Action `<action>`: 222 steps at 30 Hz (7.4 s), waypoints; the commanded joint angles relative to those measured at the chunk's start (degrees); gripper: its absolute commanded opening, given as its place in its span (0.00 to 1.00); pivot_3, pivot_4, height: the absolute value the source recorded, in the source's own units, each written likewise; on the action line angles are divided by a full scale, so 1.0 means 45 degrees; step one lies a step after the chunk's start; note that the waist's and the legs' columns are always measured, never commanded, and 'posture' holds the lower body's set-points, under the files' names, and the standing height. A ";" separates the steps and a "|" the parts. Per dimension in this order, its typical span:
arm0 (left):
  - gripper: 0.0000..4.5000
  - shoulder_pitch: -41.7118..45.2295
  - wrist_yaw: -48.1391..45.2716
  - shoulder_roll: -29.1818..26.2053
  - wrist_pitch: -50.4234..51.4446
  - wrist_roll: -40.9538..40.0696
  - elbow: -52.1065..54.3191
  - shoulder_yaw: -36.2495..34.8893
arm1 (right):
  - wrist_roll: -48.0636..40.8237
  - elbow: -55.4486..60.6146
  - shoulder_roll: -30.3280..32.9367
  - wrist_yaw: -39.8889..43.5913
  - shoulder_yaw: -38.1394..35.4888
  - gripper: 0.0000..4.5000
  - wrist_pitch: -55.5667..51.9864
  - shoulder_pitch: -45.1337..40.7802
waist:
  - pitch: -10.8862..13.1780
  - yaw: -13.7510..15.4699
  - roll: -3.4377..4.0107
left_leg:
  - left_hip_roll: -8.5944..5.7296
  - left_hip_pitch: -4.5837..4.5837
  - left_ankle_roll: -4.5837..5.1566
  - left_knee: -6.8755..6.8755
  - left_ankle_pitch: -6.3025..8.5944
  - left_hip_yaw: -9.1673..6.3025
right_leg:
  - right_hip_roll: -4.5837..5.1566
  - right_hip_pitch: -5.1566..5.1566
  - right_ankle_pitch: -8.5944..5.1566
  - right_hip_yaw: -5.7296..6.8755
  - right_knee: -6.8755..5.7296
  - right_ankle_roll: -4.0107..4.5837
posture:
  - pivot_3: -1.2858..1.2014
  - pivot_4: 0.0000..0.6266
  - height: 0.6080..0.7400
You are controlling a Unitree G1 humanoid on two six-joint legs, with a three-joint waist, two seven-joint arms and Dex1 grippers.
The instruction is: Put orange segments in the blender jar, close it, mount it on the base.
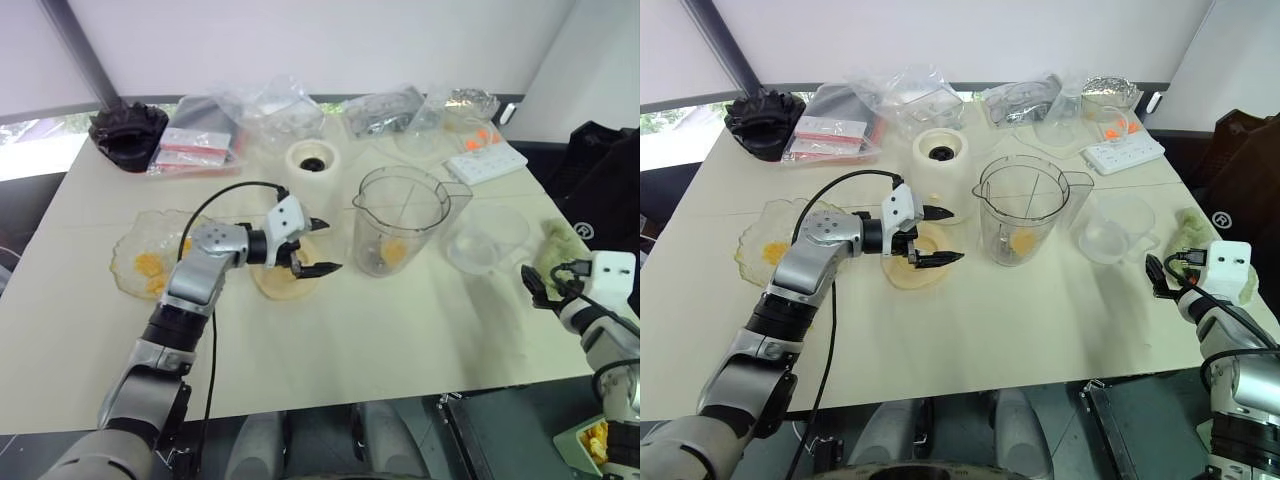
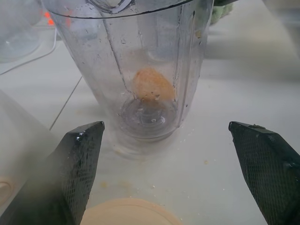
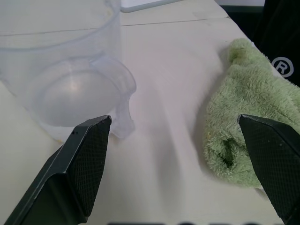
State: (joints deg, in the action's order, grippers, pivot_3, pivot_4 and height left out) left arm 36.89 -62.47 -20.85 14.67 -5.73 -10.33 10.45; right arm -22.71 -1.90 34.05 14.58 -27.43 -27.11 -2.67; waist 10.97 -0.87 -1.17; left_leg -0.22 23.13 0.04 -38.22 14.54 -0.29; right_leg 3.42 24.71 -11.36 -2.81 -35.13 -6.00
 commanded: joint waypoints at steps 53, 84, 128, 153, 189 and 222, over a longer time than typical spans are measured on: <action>1.00 0.0560 0.0628 -0.0263 -0.1838 0.0067 -0.0542 0.0457 | 0.1260 -0.4322 -0.1613 -0.2235 -0.0007 0.67 0.3169 -0.3499 | 0.0000 -0.0040 0.0009 | -0.0001 0.0000 0.0000 0.0006 0.0000 -0.0003 | -0.0001 0.0000 0.0001 -0.0001 0.0000 -0.0003 | 0.52 0.24 1.00; 1.00 0.0510 0.0750 -0.0104 -0.1991 -0.0239 -0.0713 0.0283 | -0.1614 -0.0470 -0.2287 -0.3374 -0.1588 0.01 0.1801 -0.3990 | 0.0018 -0.0041 0.0058 | 0.0000 -0.0018 0.0000 0.0018 0.0000 -0.0010 | 0.0004 -0.0019 -0.0002 0.0001 0.0006 -0.0006 | 0.52 0.24 1.00; 1.00 0.0656 0.1168 0.1045 -0.1809 -0.1207 -0.1184 -0.0260 | 0.1440 0.7925 0.3682 -0.1480 0.2398 0.01 -0.3491 -0.5566 | 0.0022 0.0023 0.0081 | 0.0000 0.0050 0.0001 0.0021 0.0001 -0.0008 | 0.0007 0.0047 -0.0006 0.0003 0.0022 -0.0001 | 0.52 0.24 1.00; 1.00 0.0688 0.1190 0.1019 -0.1906 -0.1146 -0.1114 -0.0117 | 0.1616 0.7707 0.0030 -0.2518 -0.0105 0.01 -0.6446 -0.6312 | 0.0022 0.0032 0.0077 | 0.0001 0.0054 0.0001 0.0021 0.0000 -0.0013 | 0.0007 0.0053 -0.0005 0.0006 0.0021 -0.0001 | 0.52 0.24 1.00; 1.00 0.0609 0.1219 0.0707 -0.1906 -0.1052 -0.0702 -0.0042 | 0.0438 -0.5685 -0.2788 -0.3776 -0.3429 0.01 0.3837 -0.6511 | 0.0019 -0.0213 0.0093 | -0.0001 0.0041 0.0002 0.0036 0.0000 -0.0004 | -0.0011 0.0053 -0.0001 -0.0002 0.0009 -0.0007 | 0.52 0.24 1.00; 1.00 0.1793 0.0606 0.0293 -0.2941 -0.0666 -0.2643 0.0017 | -0.0572 0.3278 -0.4105 -0.4704 -0.1702 0.99 0.0690 0.0647 | 0.0017 -0.0307 0.0095 | 0.0003 0.0033 0.0001 0.0045 0.0000 -0.0012 | -0.0014 0.0046 -0.0007 -0.0010 0.0011 -0.0006 | 0.52 0.24 1.00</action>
State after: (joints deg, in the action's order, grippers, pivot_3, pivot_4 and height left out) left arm 43.38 -58.87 -18.99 3.15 -9.17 -21.97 10.92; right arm -24.05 6.80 14.66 -6.85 -34.65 -22.59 -0.59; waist 11.04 -2.25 -0.74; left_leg -0.21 23.28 0.05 -38.02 14.54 -0.34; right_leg 3.35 24.92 -11.40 -2.86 -35.08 -6.02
